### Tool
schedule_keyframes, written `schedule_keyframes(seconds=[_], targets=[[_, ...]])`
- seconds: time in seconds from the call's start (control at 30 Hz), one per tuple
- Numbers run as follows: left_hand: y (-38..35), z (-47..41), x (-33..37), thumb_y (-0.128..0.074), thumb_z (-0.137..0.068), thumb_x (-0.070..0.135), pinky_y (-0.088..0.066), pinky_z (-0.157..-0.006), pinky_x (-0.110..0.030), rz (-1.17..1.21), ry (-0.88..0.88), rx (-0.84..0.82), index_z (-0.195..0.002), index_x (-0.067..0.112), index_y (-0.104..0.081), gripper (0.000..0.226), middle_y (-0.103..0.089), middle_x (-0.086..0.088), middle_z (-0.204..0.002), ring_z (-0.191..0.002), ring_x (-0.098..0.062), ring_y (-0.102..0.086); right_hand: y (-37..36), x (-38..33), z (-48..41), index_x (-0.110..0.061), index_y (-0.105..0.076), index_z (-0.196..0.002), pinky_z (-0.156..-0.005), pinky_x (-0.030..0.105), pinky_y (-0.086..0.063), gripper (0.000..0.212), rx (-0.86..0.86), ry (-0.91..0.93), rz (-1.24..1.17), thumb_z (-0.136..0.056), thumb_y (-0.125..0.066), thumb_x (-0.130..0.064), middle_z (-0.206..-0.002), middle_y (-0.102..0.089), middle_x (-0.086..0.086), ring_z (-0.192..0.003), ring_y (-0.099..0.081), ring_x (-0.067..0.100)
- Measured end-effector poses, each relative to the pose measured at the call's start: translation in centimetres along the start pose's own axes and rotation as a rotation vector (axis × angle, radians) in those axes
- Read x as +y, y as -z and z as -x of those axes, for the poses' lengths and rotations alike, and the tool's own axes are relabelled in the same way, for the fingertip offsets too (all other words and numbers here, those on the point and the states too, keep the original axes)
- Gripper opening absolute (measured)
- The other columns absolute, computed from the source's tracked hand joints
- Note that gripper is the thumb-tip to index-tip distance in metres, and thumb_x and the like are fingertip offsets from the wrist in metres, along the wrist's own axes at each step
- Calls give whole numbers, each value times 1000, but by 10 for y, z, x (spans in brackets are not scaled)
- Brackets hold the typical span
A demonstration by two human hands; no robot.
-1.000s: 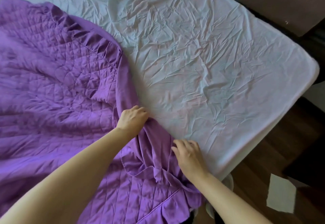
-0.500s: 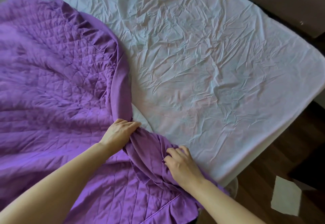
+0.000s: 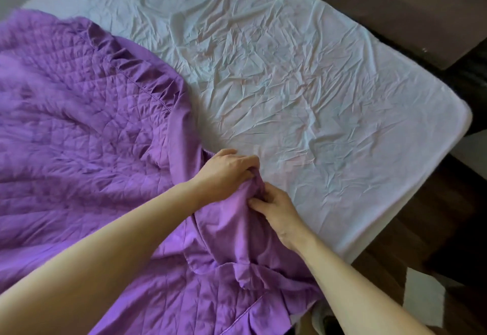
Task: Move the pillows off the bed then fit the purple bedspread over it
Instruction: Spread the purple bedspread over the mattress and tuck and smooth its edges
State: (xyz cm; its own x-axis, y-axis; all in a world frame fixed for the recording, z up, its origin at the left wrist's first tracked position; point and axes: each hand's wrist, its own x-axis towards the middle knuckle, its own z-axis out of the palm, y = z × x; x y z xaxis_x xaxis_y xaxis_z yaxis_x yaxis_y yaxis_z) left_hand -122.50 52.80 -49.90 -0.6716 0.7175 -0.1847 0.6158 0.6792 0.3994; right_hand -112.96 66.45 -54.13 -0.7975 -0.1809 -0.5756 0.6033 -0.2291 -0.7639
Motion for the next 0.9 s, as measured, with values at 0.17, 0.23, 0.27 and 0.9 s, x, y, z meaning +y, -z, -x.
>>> schedule_keyframes(seconds=[0.17,0.23,0.27,0.9], targets=[[22,-44,17,-49,-93,31,-40,-73,-32,-125,123,-203,-102,22,-55,14,-68,-2,-95,-91,-29,-59,67,-22,21,-12,-55,-71,-62,25,-40,17,75,-59,-118,-74,-70,-5,-65,-56,4,-62,-52,15],[21,-64,28,-50,-92,42,-40,-86,-32,-125,88,-336,-100,25,-57,20,-68,1,-95,-95,-25,-59,97,-25,29,-11,-56,-73,-63,29,-42,15,166,-70,-130,-78,-67,-4,-67,-58,7,-63,-54,17],[21,-72,30,-51,-90,48,-38,-89,-32,-130,84,-399,-98,26,-58,25,-67,3,-94,-95,-23,-59,111,-24,32,-10,-56,-74,-65,31,-43,14,246,-77,-129,-82,-64,-2,-70,-60,10,-65,-56,19],[14,-218,118,-41,-95,18,-41,-77,-33,-220,187,-324,-102,15,-55,16,-64,-11,-95,-90,-29,-60,271,7,94,-14,-68,-86,-68,28,-42,7,545,-117,138,-89,-61,-12,-78,-66,1,-79,-58,14]])
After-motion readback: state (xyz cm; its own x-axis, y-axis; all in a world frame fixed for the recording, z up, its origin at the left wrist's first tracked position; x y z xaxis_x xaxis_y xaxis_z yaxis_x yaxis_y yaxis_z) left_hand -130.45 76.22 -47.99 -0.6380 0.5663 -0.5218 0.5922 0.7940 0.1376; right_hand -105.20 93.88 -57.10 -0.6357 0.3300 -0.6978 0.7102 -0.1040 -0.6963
